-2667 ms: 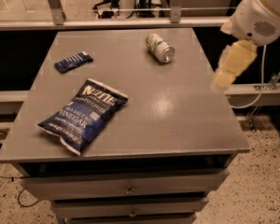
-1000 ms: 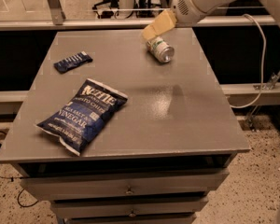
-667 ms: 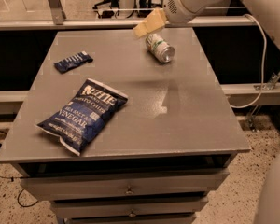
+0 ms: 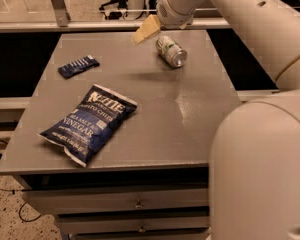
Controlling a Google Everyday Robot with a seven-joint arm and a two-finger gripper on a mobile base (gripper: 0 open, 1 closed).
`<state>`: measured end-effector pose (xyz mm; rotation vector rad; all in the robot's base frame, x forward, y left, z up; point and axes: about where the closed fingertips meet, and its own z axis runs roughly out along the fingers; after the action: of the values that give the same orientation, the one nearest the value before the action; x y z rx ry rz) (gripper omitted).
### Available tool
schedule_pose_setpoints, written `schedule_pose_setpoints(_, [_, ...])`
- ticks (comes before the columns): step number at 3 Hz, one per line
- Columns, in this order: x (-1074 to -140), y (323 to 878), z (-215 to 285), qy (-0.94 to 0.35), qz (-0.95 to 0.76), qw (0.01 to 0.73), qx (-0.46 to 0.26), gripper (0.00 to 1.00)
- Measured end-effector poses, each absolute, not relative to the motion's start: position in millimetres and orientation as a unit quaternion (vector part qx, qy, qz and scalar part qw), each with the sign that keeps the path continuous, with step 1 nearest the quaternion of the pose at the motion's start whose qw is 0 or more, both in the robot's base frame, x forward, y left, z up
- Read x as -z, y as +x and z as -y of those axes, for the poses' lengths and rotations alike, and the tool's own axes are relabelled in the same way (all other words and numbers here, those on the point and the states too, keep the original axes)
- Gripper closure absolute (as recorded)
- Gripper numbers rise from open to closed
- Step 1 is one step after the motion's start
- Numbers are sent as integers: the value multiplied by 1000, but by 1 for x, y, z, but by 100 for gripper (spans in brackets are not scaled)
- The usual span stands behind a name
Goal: Place 7up can upright
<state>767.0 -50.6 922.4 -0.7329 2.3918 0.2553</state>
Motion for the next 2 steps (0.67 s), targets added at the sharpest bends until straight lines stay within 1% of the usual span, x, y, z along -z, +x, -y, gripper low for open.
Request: schedule_pose_setpoints(2, [-879,794,58,-269,-925,260,-63,0])
